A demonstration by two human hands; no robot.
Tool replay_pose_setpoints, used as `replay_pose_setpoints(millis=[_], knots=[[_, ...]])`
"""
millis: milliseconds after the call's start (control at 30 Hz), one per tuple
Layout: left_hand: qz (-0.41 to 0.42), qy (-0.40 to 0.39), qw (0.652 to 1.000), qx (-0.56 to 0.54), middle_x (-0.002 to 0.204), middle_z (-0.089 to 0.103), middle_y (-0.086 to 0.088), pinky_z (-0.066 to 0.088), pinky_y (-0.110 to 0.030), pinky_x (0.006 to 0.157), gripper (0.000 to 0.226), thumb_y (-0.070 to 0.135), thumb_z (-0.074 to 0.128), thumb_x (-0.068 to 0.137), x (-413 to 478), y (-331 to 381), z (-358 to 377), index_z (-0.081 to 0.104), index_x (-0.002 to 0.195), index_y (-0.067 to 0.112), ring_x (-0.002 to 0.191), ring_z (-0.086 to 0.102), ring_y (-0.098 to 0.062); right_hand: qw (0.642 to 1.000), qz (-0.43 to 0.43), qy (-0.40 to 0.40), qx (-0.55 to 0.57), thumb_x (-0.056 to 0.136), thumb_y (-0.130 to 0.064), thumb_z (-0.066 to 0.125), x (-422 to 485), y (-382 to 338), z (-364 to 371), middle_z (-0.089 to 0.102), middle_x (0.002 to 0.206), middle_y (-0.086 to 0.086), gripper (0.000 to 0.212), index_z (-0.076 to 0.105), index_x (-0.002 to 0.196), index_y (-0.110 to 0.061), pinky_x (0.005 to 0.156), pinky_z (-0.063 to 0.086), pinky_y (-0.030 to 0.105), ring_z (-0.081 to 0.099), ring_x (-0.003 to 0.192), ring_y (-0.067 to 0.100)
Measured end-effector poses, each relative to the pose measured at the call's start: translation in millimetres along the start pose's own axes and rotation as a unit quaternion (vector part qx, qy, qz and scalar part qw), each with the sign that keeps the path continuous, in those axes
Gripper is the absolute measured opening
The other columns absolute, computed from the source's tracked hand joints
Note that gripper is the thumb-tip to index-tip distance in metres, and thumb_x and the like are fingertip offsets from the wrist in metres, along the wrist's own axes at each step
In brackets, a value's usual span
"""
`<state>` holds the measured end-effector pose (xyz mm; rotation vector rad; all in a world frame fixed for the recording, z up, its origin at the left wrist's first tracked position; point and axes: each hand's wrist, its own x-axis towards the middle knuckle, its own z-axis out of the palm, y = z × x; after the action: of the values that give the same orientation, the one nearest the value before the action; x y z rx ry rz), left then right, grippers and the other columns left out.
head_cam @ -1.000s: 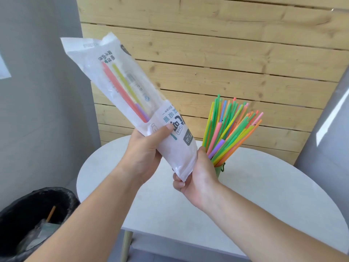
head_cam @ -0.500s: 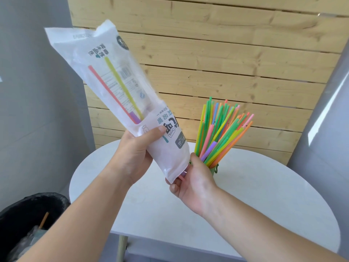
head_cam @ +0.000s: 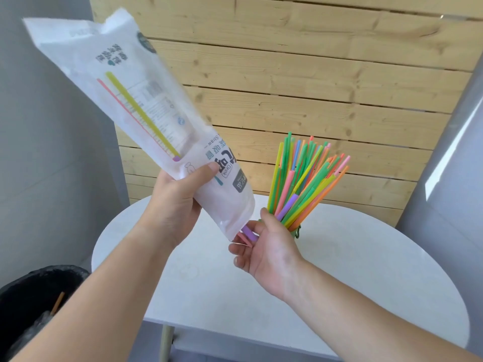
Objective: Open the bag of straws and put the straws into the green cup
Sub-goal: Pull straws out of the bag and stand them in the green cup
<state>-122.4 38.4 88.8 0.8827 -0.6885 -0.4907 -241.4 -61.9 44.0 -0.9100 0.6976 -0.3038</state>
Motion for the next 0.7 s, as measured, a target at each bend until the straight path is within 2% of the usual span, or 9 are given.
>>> replay_pose_setpoints(millis=[100, 300, 500, 700], knots=[[0.01, 0.007, 1.0, -0.009, 0.114, 0.075, -0.011, 0.056, -0.049, 0.103, 0.033, -0.005, 0.06, 0.094, 0.7, 4.2, -2.9, 0.066, 0.124, 0.009, 0.111, 0.072, -0.03, 1.0, 0.009, -0.006, 0.007, 0.104, -0.043, 0.041, -0.7, -0.5, -0.5, 0.063, 0.063, 0.009, 0.042, 0.06, 0.093, -0.007, 0.042, 0.042, 0.023, 0.055, 0.046, 0.019], [-0.001, -0.02, 1.0, -0.002, 0.114, 0.075, -0.011, 0.055, -0.05, 0.104, 0.032, -0.002, 0.06, 0.093, -2.4, 5.7, -1.6, 0.068, 0.121, 0.009, 0.111, 0.071, -0.03, 0.998, 0.005, -0.039, 0.042, 0.098, -0.036, 0.053, -2.1, -1.7, 0.5, 0.06, 0.063, 0.005, 0.027, 0.061, 0.097, -0.011, 0.043, 0.044, 0.023, 0.054, 0.051, 0.018], [-0.002, -0.008, 1.0, -0.005, 0.118, 0.073, -0.014, 0.055, -0.049, 0.104, 0.041, -0.002, 0.059, 0.093, -1.5, 5.5, -6.0, 0.062, 0.133, 0.002, 0.113, 0.07, -0.032, 0.995, -0.015, -0.033, 0.091, 0.101, -0.044, 0.046, -2.5, -3.3, -3.9, 0.062, 0.067, 0.01, 0.046, 0.063, 0.091, -0.003, 0.048, 0.047, 0.026, 0.056, 0.055, 0.02], [-0.011, -0.031, 0.999, -0.006, 0.111, 0.075, -0.013, 0.056, -0.048, 0.101, 0.03, -0.001, 0.06, 0.091, -3.5, 2.2, 0.6, 0.073, 0.113, 0.012, 0.107, 0.072, -0.029, 0.995, -0.004, -0.043, 0.093, 0.101, -0.043, 0.047, -7.0, -4.2, 1.6, 0.05, 0.052, 0.001, 0.043, 0.06, 0.078, -0.009, 0.046, 0.043, 0.025, 0.048, 0.046, 0.015]])
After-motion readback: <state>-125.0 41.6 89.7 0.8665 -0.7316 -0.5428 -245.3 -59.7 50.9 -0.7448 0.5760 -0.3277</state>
